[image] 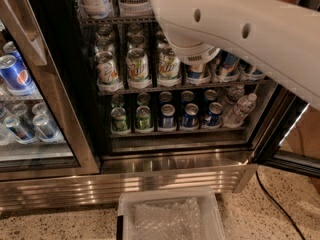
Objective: Pick blue plastic bottle from top shelf of fridge
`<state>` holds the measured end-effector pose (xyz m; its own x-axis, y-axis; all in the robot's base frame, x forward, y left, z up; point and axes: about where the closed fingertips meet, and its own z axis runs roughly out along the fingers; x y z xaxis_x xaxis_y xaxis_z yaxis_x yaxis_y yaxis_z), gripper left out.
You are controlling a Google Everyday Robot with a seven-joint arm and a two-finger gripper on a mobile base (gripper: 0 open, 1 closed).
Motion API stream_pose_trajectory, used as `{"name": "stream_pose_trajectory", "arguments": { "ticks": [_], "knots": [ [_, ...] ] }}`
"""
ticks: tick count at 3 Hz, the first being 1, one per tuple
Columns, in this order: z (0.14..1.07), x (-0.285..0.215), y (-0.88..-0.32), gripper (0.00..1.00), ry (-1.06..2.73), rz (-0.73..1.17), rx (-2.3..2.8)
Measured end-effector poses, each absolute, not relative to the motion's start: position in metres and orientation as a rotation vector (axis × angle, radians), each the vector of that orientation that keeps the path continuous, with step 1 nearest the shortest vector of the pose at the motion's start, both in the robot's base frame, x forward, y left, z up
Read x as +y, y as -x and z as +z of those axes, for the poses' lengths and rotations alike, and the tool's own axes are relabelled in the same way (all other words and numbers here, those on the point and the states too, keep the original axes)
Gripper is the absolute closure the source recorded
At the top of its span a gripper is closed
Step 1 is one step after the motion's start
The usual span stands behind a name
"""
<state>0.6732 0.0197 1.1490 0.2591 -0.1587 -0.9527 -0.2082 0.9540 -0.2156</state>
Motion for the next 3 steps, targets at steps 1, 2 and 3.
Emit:
{"name": "stream_pose_trajectory", "arguments": {
  "ticks": [1, 2, 3],
  "knots": [
    [1.153, 0.012, -0.67, 1.0, 0.38, 0.118, 1.336],
    [1.159, 0.008, -0.661, 1.0, 0.466, 0.194, 1.349],
    [1.158, 0.012, -0.647, 1.0, 0.57, 0.27, 1.372]
  ]
}}
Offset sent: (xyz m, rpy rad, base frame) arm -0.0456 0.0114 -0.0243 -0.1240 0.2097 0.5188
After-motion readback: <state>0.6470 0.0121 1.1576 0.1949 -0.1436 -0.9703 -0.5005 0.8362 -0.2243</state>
